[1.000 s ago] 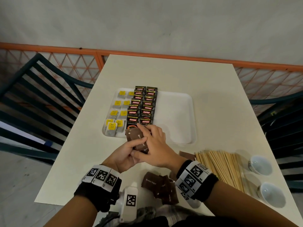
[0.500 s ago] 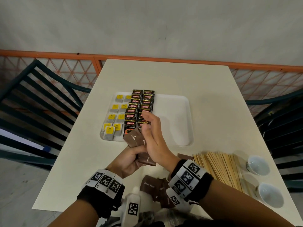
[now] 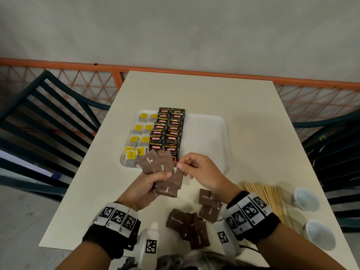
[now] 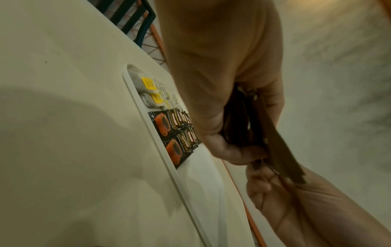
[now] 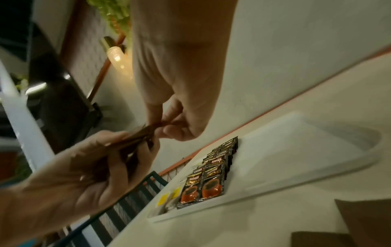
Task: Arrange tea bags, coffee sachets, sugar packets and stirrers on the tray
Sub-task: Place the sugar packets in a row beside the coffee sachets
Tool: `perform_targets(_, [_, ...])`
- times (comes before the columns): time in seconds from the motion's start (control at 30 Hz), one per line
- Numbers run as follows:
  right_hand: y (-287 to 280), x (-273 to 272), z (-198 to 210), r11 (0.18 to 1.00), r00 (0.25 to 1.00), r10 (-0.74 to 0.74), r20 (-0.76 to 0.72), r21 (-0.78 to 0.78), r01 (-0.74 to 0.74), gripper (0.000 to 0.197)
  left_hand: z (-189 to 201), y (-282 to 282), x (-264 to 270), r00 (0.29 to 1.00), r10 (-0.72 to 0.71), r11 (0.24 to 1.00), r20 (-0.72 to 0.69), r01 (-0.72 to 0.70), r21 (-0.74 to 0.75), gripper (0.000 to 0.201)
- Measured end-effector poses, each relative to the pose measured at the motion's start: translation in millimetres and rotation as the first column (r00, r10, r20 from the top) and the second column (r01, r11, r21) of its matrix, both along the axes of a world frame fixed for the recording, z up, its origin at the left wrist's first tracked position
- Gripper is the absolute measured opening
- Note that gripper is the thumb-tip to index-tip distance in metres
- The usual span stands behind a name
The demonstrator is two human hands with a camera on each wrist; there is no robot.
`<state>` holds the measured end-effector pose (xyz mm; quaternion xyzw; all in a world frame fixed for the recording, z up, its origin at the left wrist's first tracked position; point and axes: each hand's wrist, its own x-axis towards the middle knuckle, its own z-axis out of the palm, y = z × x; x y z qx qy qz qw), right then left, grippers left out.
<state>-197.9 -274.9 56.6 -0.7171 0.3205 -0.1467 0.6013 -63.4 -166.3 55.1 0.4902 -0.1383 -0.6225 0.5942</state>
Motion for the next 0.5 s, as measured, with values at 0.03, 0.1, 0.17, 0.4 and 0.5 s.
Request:
perform_targets(0.03, [1, -1, 0, 1.000, 1.000, 0.016, 0.027, 0.025, -0.017, 0.010, 0, 1, 0, 1.000, -0.010, 1.000, 0.002, 0.010, -0.005, 0.025])
perform_targets(0.1, [1, -1, 4, 0.998, 0.998, 0.035, 0.048, 0.057, -0.038, 0.010, 0, 3, 1, 1.000, -0.014, 1.000, 0.007, 0.014, -0.004, 0.024])
perform_targets(0.17, [1, 1, 5, 0.995, 0.998, 0.045, 0.043, 0.084, -0.048, 0.009, 0, 6, 2, 1.000, -0.010, 1.000, 0.008, 0.010, -0.008, 0.024])
perform_targets(0.4, [7, 13, 2, 0.967, 0.995, -0.079, 0.068, 0.246, 0.060, 0.007, -6, 11, 35, 0.990, 0.142, 0.990, -0.016, -0.142, 0.021, 0.021])
perform_targets(0.5, [9, 22, 1, 0.921, 0.981, -0.160, 0.106, 0.373, 0.110, 0.015, -8, 11, 50, 0.991, 0.130, 0.991, -0.022, -0.129, 0.041, 0.022])
